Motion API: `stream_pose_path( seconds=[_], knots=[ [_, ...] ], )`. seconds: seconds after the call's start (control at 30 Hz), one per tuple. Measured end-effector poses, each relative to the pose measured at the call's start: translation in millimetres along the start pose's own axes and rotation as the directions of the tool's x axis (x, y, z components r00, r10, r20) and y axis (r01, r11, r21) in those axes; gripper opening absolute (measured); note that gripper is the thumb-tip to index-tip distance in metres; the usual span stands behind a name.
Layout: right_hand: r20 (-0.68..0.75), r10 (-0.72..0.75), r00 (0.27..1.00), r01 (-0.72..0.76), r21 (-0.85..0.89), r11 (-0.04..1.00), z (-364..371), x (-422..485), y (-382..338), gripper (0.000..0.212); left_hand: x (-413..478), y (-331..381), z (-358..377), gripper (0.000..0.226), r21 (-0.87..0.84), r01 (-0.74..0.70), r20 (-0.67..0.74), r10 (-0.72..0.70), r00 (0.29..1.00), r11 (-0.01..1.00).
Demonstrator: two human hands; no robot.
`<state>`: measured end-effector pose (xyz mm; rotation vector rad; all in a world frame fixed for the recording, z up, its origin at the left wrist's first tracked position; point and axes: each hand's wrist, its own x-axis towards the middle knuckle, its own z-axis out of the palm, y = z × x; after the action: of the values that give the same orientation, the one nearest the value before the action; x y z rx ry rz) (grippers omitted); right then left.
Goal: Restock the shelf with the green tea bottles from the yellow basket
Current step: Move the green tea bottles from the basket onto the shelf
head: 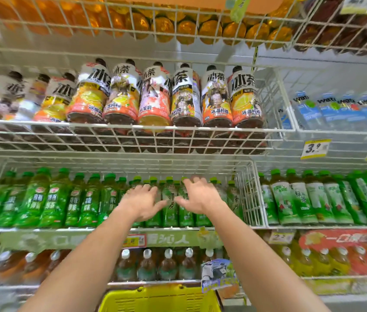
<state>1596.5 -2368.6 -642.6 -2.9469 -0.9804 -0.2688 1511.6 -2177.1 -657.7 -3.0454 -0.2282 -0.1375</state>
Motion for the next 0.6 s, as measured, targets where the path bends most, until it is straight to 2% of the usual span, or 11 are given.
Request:
stream_pose_path(
  seconds=[0.13, 0.27, 0.5, 0.6],
  knots=[
    [-0.001, -0.026, 1.000, 0.026, 0.042, 0.999, 12, -18, -44, 0.078, -36, -25, 14, 0.077, -0.024, 0.072, 0.063, -0.070, 0.996, 0.997],
    [0.011, -0.094, 0.996, 0.094, -0.028, 0.995, 31, -38, -75, 0.077, -62, -40, 22, 0.082, 0.014, 0.112, 0.083, -0.113, 0.990, 0.994],
    [0.037, -0.131, 0.991, 0.132, -0.024, 0.991, 70, -75, -83, 0.073, -93, -39, 50, 0.069, 0.030, 0.062, -0.003, -0.062, 0.998, 0.998],
    [0.071, -0.130, 0.989, 0.130, -0.009, 0.991, 90, -90, -79, 0.070, -104, -29, 70, 0.064, 0.000, 0.030, 0.018, -0.030, 0.999, 1.000]
  ],
)
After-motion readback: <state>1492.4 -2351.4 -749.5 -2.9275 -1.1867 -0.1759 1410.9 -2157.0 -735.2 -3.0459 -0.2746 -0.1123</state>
